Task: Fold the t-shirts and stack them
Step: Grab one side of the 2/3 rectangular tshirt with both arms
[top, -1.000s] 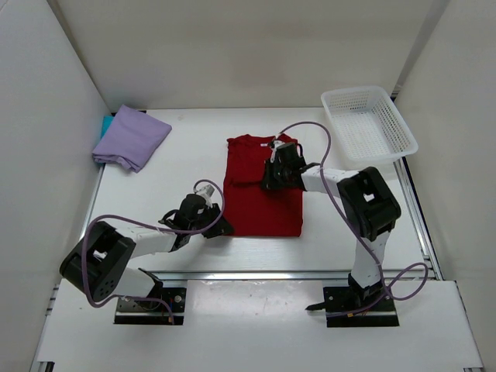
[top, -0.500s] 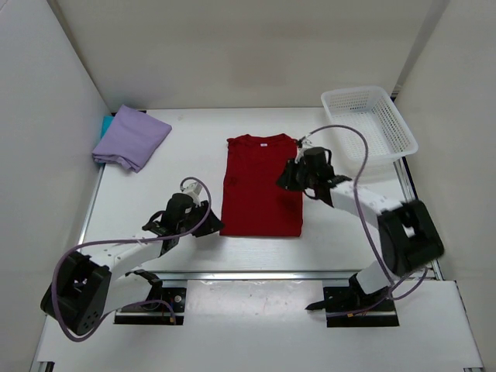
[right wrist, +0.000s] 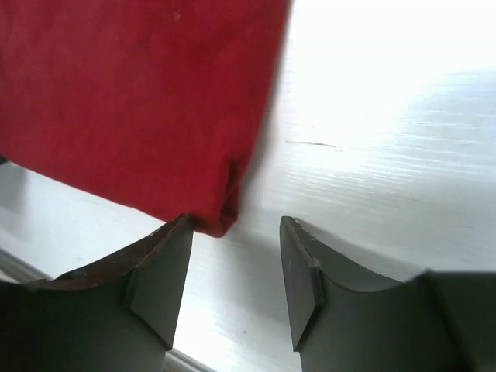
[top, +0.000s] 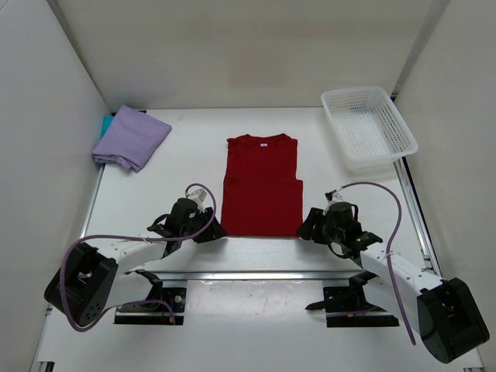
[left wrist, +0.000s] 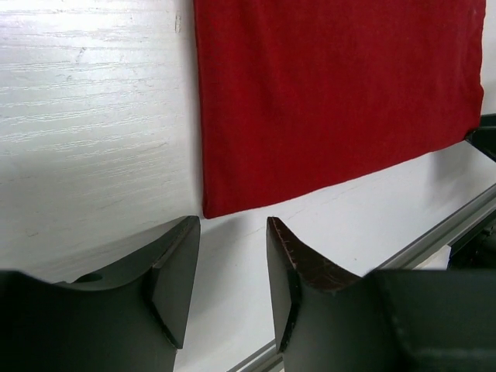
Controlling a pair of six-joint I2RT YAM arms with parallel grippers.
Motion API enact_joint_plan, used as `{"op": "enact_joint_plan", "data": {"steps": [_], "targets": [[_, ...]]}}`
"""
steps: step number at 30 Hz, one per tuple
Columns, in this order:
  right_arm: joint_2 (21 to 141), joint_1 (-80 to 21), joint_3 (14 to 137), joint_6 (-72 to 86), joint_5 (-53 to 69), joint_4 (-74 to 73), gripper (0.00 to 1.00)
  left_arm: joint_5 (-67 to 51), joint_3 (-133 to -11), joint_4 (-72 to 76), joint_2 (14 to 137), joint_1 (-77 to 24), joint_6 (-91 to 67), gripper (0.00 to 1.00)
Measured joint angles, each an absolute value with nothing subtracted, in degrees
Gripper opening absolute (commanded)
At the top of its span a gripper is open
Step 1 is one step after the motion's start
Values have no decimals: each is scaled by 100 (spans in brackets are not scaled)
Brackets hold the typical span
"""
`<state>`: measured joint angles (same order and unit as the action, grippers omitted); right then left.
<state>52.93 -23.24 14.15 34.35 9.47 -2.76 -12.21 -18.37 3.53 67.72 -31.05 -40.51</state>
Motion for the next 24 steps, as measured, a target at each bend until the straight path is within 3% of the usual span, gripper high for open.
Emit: {"op": "enact_joint_plan", "data": {"steps": [3,9,11,14,16,20,24], "targets": [[5450,-2349,1409,3529,1013,-137,45,-1197,-1859,349,6814,-3151,-4047,49],[5677,-2305,1341,3708,1166,191,28,-1129,-1859,336,6825,-3175,-4047,46],[5760,-2265,1308,3756,1240,296,28,-1129,-1859,388,6869,-3173,-4051,43],[5887,-2204,1306,3787,1347,454,27,-1133,-1859,519,6978,-3175,-4071,37],[5988,-2169,1306,3806,1455,563,25,-1116,-1859,598,7065,-3177,-4071,25],[6119,-2080,1260,3876,1691,729,3,-1046,-1872,683,7205,-3225,-4141,7],[6117,-1990,1122,3935,1966,998,0,-1002,-1876,711,7218,-3267,-4204,0]]}}
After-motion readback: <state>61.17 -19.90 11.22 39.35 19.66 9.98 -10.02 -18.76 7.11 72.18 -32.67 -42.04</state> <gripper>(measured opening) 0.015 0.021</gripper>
